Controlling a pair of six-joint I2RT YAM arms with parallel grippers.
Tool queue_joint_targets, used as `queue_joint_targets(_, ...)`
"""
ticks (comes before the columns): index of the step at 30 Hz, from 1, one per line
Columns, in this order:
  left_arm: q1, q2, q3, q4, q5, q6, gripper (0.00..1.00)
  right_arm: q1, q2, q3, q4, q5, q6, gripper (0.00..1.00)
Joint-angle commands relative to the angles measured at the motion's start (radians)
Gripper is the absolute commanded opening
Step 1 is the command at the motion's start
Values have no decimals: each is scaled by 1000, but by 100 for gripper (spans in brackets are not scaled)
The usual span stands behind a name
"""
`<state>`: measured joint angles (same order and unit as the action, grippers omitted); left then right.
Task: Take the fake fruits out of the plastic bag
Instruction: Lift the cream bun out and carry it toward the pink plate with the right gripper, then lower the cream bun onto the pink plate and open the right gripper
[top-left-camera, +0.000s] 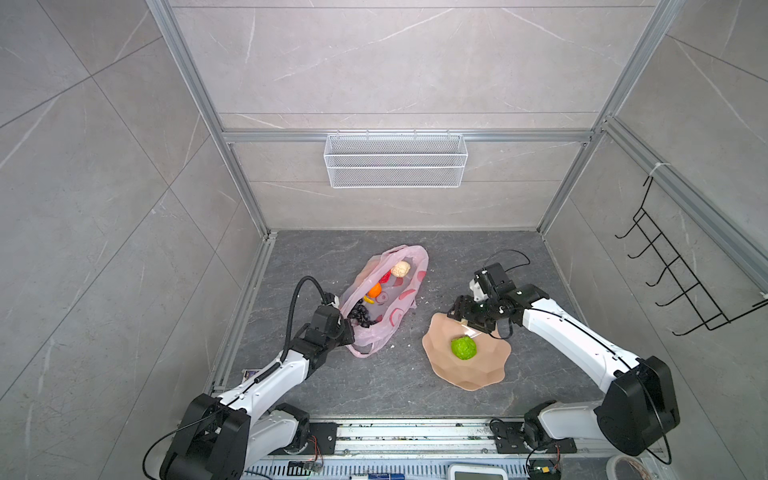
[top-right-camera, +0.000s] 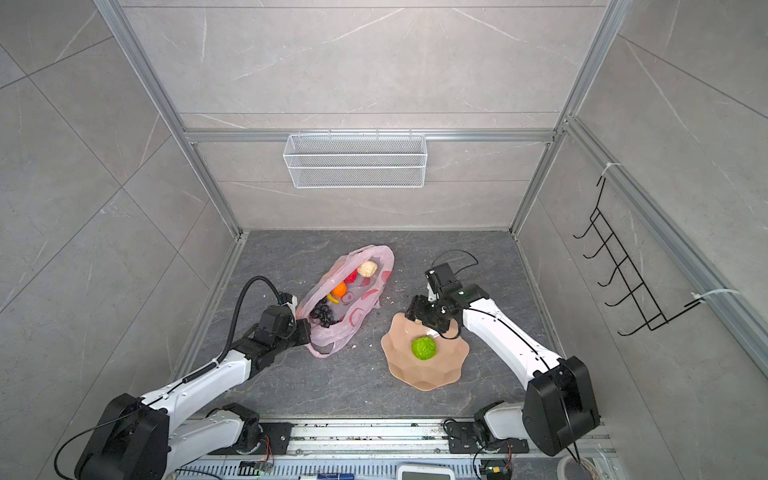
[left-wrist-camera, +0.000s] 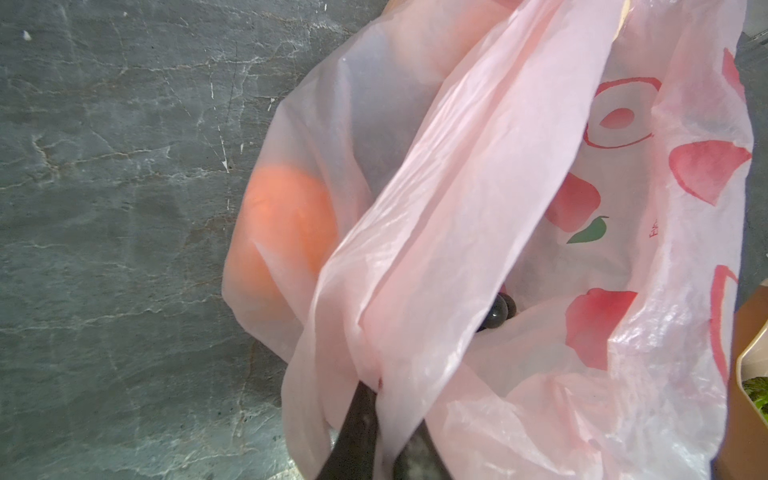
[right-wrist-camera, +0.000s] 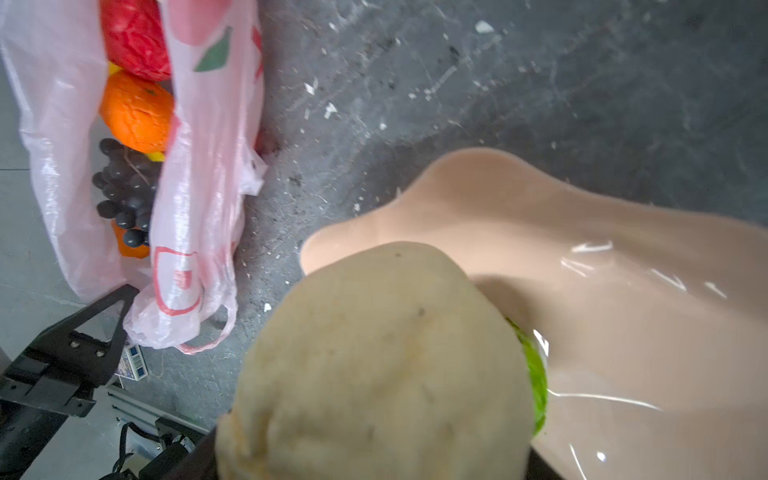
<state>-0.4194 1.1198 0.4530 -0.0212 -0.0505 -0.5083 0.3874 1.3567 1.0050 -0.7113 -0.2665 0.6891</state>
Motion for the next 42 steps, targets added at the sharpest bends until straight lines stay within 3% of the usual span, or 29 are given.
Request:
queue_joint_targets(1, -3, -15, 0, 15, -6, 11, 10, -51, -36, -51, -6, -73, 6, 68)
queue_joint_targets(15, -2, -10, 2, 10, -7, 10, 10, -212, -48, -193, 55, -174, -3, 68)
queue_joint_targets(42, -2, -12, 2, 10, -9, 10, 10, -219, 60, -287, 255, -278, 98, 69)
